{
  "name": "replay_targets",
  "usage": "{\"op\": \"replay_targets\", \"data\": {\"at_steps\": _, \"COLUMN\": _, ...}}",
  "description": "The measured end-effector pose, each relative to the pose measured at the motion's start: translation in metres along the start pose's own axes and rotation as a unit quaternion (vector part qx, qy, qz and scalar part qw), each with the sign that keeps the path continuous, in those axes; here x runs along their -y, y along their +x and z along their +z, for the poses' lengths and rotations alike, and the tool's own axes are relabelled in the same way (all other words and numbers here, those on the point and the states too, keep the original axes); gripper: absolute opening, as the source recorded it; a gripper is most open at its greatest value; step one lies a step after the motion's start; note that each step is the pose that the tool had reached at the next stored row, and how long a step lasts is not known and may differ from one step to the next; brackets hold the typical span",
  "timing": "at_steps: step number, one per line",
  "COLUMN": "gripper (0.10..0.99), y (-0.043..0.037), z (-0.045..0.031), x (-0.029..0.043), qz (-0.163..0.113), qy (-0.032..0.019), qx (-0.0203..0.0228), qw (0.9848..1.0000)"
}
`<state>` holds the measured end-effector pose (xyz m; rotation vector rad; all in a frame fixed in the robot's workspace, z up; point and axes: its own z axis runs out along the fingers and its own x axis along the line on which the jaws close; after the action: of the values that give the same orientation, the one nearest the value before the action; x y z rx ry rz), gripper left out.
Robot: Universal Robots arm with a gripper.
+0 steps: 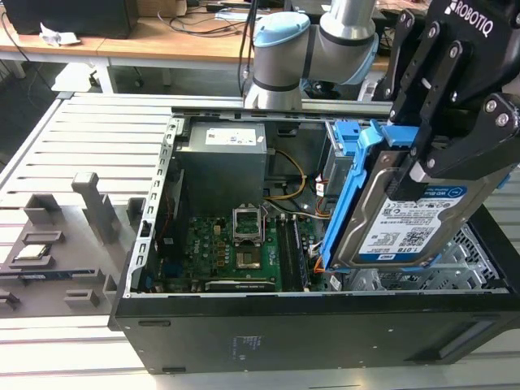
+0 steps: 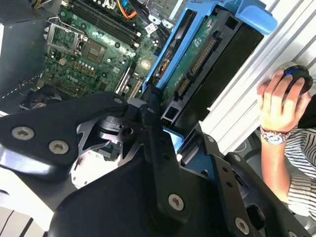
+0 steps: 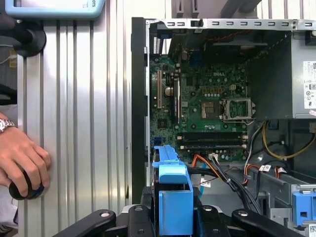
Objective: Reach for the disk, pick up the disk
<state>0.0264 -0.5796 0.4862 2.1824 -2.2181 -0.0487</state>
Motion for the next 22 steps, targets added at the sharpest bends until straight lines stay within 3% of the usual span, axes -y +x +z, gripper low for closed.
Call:
{"op": "replay_targets", "data": {"at_steps": 6, "gripper": 0.369, "y": -0.0003, "z": -0.0003, "x": 0.0167, "qz": 0.000, "qy": -0.0009, "qx": 0.0000, "qw": 1.0000}}
{"op": "replay_targets", "data": {"at_steps": 22, "gripper": 0.369, "y": -0.0008, "z": -0.0013, "x": 0.0480, "qz": 0.000, "qy": -0.0022, "qx": -0.0001, "qw": 1.0000}}
